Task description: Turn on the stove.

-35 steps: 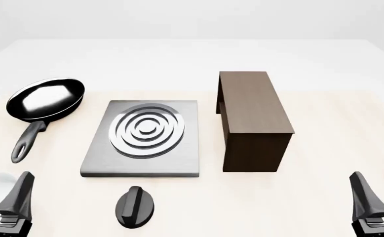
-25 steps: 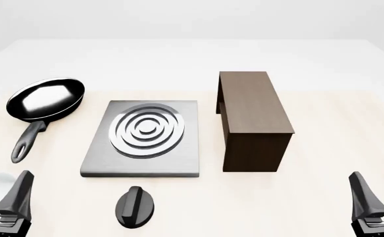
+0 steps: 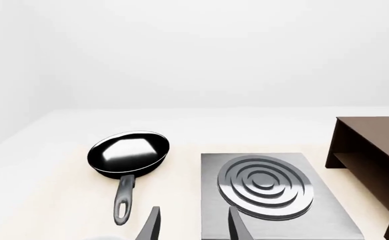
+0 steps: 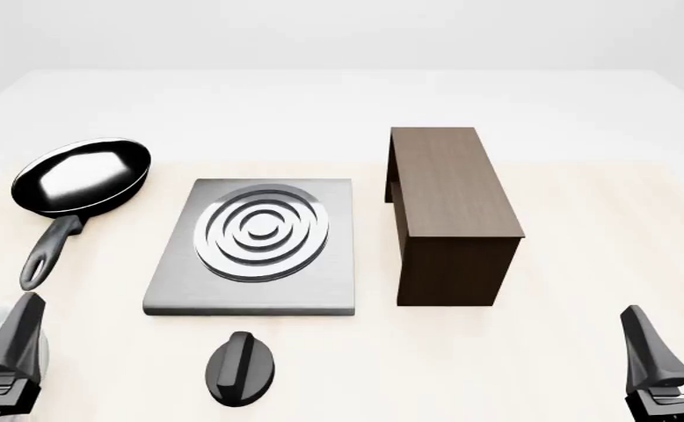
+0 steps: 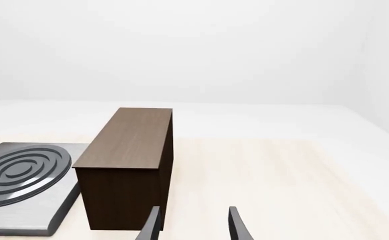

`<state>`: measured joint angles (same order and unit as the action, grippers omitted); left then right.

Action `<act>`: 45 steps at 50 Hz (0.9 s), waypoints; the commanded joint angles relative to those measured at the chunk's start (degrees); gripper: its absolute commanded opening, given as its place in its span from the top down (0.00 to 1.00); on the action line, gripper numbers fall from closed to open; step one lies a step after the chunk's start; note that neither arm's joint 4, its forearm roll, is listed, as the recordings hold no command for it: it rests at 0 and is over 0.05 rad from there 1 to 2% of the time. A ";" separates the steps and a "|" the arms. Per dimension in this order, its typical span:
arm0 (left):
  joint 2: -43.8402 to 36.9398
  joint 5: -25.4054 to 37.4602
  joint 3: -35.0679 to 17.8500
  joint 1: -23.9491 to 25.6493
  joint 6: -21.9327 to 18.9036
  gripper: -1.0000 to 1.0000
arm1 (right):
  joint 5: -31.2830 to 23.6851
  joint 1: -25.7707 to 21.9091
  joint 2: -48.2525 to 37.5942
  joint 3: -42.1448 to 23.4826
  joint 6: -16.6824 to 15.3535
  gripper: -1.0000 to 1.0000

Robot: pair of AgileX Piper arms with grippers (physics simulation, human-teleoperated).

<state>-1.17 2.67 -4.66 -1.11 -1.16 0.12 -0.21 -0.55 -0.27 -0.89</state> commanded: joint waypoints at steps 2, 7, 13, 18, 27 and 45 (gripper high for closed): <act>1.07 9.57 -10.64 -0.82 -1.14 0.00 | -0.01 0.20 0.11 0.03 0.87 0.00; 1.10 14.33 -17.64 -0.27 -1.93 0.00 | -0.01 0.20 0.11 0.03 0.88 0.00; 1.13 20.95 -24.31 0.22 -1.35 0.00 | -0.01 0.20 0.11 0.03 0.89 0.00; 0.16 23.75 -28.30 -1.20 -3.94 0.00 | -0.01 0.19 0.11 0.03 0.87 0.00; -9.90 25.92 -35.83 -0.56 -3.14 0.00 | -0.01 0.18 0.10 0.03 0.83 0.00; -26.34 25.11 -31.51 7.70 5.72 0.00 | -0.01 0.17 0.09 0.03 0.86 0.00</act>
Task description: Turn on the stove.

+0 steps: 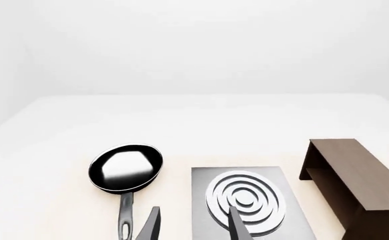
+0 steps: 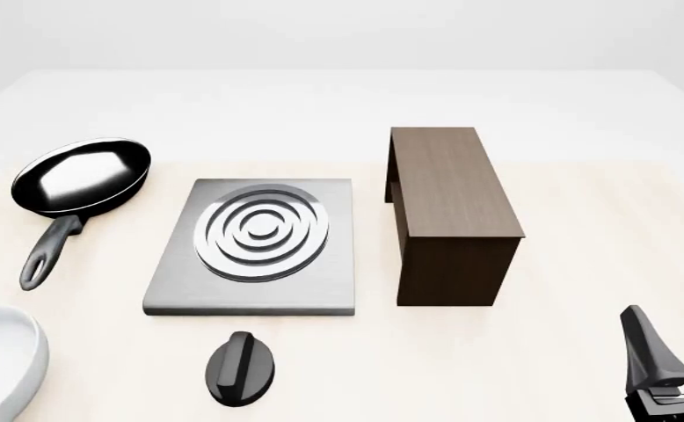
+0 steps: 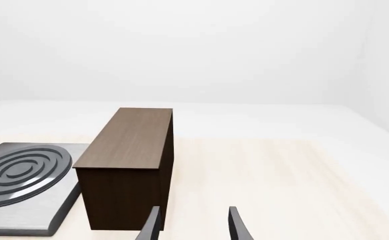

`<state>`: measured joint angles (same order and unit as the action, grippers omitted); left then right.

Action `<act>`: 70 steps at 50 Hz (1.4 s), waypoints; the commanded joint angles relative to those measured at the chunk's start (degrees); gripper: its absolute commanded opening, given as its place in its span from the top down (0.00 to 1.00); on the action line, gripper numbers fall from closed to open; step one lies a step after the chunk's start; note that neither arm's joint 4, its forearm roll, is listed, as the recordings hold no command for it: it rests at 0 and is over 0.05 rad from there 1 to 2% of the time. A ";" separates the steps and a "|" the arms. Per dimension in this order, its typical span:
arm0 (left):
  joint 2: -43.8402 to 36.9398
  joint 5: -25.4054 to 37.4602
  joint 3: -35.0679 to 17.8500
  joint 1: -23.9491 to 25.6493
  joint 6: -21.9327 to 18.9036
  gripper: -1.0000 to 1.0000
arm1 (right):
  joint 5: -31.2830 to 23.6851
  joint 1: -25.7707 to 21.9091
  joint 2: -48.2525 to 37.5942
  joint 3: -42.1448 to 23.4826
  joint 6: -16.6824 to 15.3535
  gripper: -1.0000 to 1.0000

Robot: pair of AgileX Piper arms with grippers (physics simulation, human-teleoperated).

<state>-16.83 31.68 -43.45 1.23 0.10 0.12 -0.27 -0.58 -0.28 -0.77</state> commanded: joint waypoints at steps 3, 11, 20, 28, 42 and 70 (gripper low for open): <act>-11.69 -5.23 8.24 5.26 4.21 0.00 | -0.01 0.23 0.12 0.03 0.73 0.00; -14.93 -8.15 10.32 4.97 3.18 0.00 | -0.01 0.23 0.13 0.03 0.75 0.00; -16.25 -9.45 12.37 5.98 3.08 0.00 | -0.01 0.22 0.12 0.03 0.75 0.00; -16.36 -9.90 13.85 5.28 2.41 0.00 | -0.01 0.22 0.11 0.04 0.76 0.00; -16.39 -12.36 19.19 5.34 0.98 0.00 | -0.01 0.21 0.11 0.03 0.74 0.00; -20.30 -20.14 29.65 9.29 5.13 0.00 | -0.01 0.19 0.07 0.03 0.67 0.00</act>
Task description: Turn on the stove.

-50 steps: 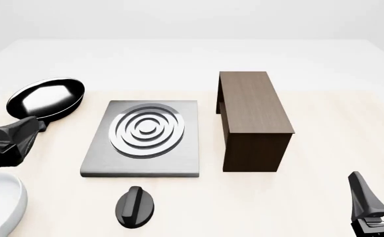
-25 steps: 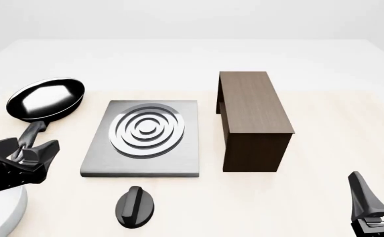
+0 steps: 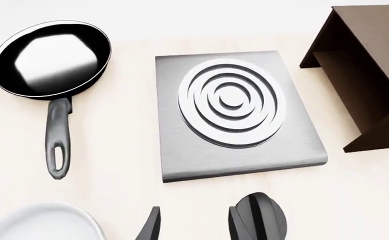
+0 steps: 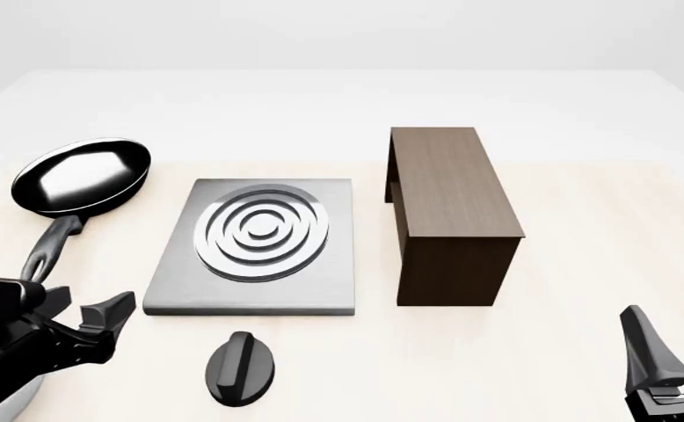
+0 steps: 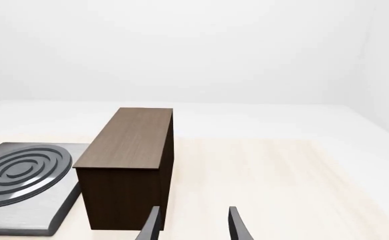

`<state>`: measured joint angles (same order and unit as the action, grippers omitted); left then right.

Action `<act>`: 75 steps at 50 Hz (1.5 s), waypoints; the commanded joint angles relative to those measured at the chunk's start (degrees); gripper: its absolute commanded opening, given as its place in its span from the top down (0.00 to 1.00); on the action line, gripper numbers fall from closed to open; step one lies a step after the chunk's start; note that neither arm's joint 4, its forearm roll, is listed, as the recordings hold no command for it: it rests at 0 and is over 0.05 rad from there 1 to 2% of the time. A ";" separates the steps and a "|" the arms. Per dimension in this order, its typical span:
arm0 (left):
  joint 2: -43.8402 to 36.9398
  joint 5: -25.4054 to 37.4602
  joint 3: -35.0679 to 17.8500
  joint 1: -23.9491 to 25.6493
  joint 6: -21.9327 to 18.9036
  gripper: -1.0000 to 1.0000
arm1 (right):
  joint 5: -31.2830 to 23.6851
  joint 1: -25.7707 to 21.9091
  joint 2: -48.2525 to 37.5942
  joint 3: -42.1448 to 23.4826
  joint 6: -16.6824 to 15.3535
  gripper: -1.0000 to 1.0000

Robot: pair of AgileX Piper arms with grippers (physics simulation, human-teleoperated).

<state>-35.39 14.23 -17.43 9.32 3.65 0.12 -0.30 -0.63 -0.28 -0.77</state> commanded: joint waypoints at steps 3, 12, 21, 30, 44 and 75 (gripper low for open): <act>-2.70 -4.06 4.78 1.53 2.06 0.00 | -0.01 0.23 0.12 0.03 0.73 0.00; -5.74 -8.19 8.12 3.48 4.29 0.00 | -0.01 0.23 0.11 0.03 0.72 0.00; -9.86 -12.85 9.68 3.19 4.44 0.00 | -0.01 0.23 0.10 0.03 0.74 0.00; -12.37 -15.50 10.99 3.58 5.95 0.00 | -0.01 0.22 0.10 0.04 0.76 0.00; -18.81 -22.46 13.49 5.59 7.98 0.00 | -0.01 0.23 0.10 0.04 0.75 0.00; -38.68 -41.25 16.37 11.85 15.41 0.00 | -0.01 0.21 0.10 0.03 0.74 0.00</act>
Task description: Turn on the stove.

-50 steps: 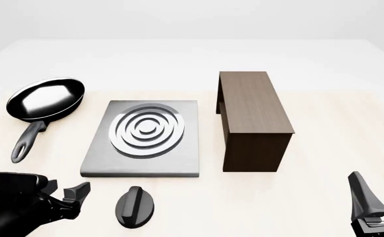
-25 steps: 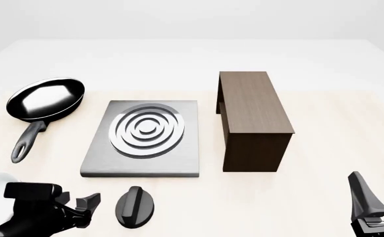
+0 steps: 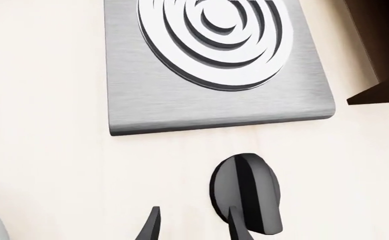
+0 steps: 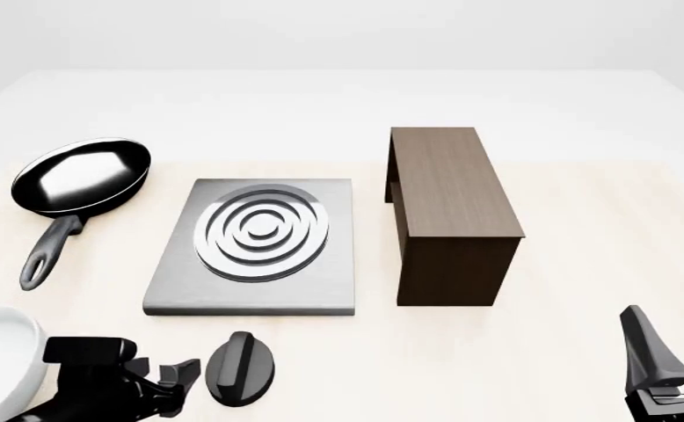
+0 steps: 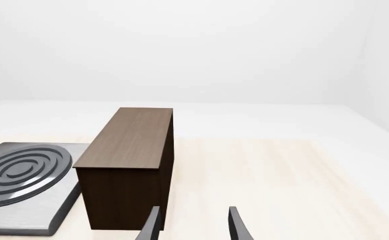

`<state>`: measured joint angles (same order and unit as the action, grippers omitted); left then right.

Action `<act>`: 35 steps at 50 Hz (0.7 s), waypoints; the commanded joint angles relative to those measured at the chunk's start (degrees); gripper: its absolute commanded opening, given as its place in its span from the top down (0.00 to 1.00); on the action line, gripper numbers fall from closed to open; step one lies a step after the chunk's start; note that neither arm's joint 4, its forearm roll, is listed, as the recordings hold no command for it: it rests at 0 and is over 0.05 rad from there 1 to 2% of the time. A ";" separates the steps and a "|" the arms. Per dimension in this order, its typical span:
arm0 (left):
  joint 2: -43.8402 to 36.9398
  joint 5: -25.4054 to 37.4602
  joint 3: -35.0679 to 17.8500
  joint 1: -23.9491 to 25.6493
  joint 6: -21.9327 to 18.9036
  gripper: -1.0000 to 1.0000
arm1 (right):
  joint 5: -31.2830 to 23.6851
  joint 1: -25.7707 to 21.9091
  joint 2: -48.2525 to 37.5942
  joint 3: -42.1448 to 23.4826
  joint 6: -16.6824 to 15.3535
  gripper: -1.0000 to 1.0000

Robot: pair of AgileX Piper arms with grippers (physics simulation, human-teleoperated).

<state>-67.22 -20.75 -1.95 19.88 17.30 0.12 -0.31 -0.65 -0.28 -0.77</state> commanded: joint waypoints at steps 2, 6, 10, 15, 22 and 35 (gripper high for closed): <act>-7.67 -7.09 1.00 1.62 2.21 0.00 | -0.01 0.23 0.13 0.03 0.73 0.00; -9.49 -8.89 1.24 2.19 2.74 0.00 | -0.01 0.23 0.12 0.03 0.73 0.00; -11.29 -10.51 1.35 2.43 3.11 0.00 | -0.01 0.22 0.12 0.03 0.73 0.00; -13.11 -12.25 1.52 2.12 2.83 0.00 | -0.01 0.23 0.12 0.03 0.73 0.00; -15.68 -14.56 1.61 1.80 2.87 0.00 | -0.01 0.23 0.11 0.03 0.73 0.00; -11.33 -11.22 1.50 6.34 6.19 0.00 | -0.01 0.22 0.11 0.03 0.73 0.00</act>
<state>-80.78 -33.78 -0.50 23.30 21.23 0.13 -0.32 -0.67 -0.28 -0.77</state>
